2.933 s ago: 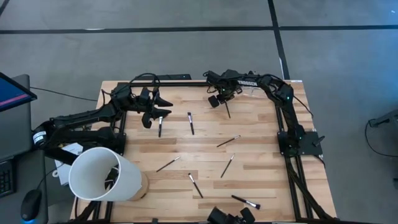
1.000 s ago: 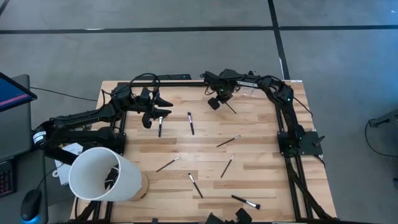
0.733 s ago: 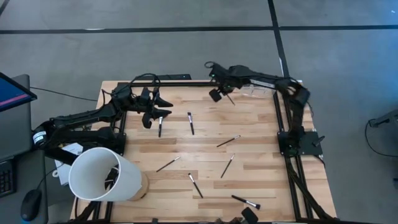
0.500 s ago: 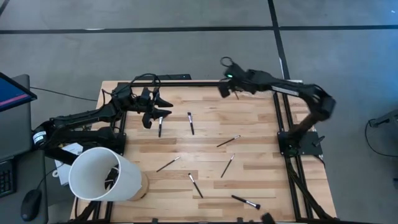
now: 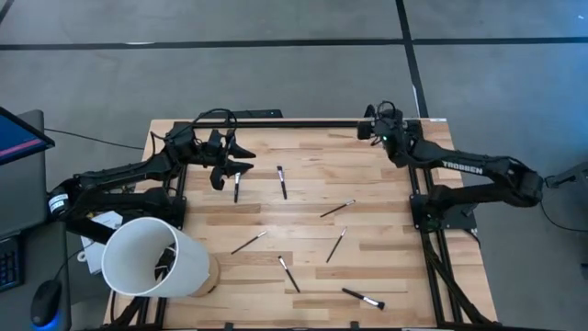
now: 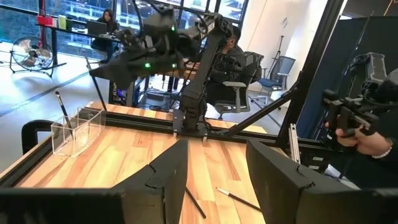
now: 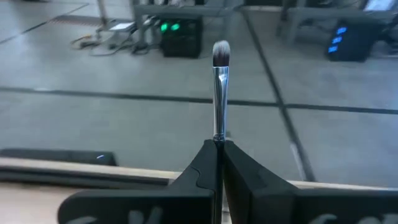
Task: Put items in baskets/containers
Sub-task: Put the black eyeshadow brush into the middle section of the transparent organizer
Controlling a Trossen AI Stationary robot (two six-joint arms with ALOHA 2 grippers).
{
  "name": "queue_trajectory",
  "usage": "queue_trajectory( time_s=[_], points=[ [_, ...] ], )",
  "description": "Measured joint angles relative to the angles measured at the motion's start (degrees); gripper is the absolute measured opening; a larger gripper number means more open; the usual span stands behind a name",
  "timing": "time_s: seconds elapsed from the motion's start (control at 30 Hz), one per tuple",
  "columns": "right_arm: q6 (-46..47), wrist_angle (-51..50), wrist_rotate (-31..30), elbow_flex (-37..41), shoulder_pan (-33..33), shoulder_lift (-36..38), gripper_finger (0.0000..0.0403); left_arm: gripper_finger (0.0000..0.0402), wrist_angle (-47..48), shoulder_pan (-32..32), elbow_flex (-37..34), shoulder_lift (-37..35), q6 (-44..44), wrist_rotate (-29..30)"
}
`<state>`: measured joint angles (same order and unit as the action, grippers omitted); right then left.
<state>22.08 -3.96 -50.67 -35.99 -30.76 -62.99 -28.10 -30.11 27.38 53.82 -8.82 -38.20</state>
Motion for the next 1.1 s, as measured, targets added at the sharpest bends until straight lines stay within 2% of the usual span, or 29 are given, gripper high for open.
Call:
queue_trajectory(
  time_s=[0.2,0.4,0.7,0.87,1.1],
  points=[
    [-5.39,10.98,-1.8,4.63,-1.36,-1.21,0.0001,0.016,-0.2,0.01,0.0,0.0,0.01,0.04],
    [-11.85,20.0,-0.33,5.25,-4.94,-3.65,0.0001,0.016,-0.38,0.24,0.0,0.0,0.11,0.81],
    [-10.53,25.46,5.53,5.25,-12.05,-10.44,0.0002,0.016,-0.59,0.26,0.0,0.0,5.54,0.87],
    [-11.44,29.26,5.47,5.25,-12.13,-15.36,0.0002,0.016,-0.66,0.26,0.0,0.0,5.6,0.88],
    [-10.12,29.75,4.19,5.22,-12.13,-20.77,0.0005,0.016,-0.64,0.26,0.0,0.0,5.58,0.87]
  ],
)
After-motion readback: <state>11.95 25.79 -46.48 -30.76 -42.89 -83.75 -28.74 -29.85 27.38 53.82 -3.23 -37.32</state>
